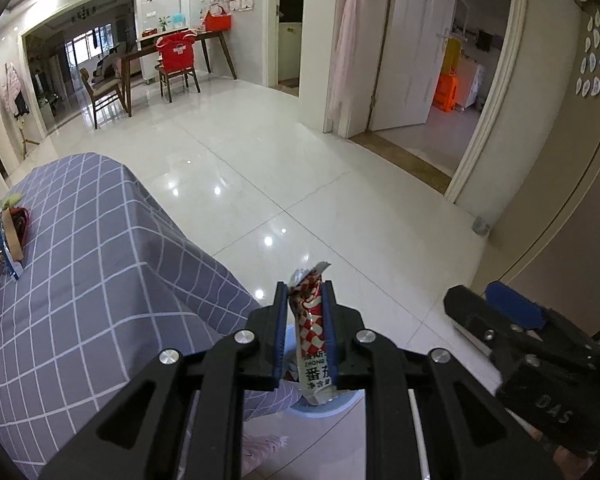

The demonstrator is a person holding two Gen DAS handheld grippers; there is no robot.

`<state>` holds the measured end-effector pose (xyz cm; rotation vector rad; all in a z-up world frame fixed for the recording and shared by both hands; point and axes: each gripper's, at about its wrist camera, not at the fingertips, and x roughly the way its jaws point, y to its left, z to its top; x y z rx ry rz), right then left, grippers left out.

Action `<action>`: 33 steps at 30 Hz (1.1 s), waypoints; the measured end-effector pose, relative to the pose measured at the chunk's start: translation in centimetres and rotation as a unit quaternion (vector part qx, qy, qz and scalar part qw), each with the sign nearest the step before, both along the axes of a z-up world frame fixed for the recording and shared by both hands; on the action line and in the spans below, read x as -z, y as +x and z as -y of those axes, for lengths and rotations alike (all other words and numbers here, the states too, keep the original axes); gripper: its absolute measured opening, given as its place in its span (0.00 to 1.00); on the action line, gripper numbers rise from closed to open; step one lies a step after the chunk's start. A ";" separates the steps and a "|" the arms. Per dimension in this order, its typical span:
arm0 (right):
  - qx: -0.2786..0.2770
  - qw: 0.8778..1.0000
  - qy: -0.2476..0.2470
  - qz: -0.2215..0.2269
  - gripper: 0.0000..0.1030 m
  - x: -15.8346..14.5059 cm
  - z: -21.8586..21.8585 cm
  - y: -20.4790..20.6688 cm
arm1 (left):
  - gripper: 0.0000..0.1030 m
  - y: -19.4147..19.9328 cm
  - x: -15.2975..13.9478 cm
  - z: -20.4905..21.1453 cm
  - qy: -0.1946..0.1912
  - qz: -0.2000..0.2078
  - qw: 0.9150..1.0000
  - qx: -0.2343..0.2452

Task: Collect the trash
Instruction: 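Carry the wrapper and white bottle over the blue bucket and release, then move both open tools back over the table toward the remaining trash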

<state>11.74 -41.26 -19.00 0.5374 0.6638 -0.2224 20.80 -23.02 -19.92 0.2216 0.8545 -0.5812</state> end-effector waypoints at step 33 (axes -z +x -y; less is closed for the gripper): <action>0.020 0.999 -0.001 0.048 0.69 -2.4 -0.2 -3.4 | 0.72 -2.2 -2.4 -0.2 -0.003 0.026 1.000 0.000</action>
